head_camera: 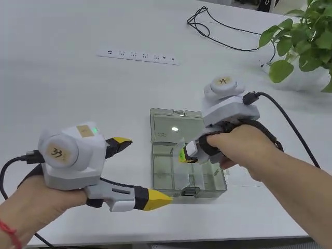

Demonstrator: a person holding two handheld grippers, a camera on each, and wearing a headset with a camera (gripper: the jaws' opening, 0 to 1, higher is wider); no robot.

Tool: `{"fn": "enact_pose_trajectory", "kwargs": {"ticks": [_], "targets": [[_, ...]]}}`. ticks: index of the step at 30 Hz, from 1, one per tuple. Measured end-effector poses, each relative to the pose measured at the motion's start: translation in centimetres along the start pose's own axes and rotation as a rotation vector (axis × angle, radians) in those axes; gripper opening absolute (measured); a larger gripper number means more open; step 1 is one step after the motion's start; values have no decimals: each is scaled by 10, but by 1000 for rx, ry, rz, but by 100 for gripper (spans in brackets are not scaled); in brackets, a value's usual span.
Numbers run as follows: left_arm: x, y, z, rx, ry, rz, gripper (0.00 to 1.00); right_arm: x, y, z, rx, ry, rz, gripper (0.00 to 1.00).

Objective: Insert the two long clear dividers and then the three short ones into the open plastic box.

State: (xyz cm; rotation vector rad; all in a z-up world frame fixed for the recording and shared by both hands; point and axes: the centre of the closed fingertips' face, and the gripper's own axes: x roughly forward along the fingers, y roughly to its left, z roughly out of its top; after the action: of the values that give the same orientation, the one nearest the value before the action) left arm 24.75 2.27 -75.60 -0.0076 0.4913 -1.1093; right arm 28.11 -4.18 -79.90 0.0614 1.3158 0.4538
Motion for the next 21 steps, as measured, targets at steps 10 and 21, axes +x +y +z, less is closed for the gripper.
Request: {"fn": "enact_pose_trajectory", "kwargs": {"ticks": [10, 21], "targets": [[1, 2, -3, 2, 9, 2, 99, 6, 6, 4, -114, 3, -31, 7], [1, 7, -4, 1, 15, 9, 100, 22, 3, -1, -150, -3, 13, 9]]}}
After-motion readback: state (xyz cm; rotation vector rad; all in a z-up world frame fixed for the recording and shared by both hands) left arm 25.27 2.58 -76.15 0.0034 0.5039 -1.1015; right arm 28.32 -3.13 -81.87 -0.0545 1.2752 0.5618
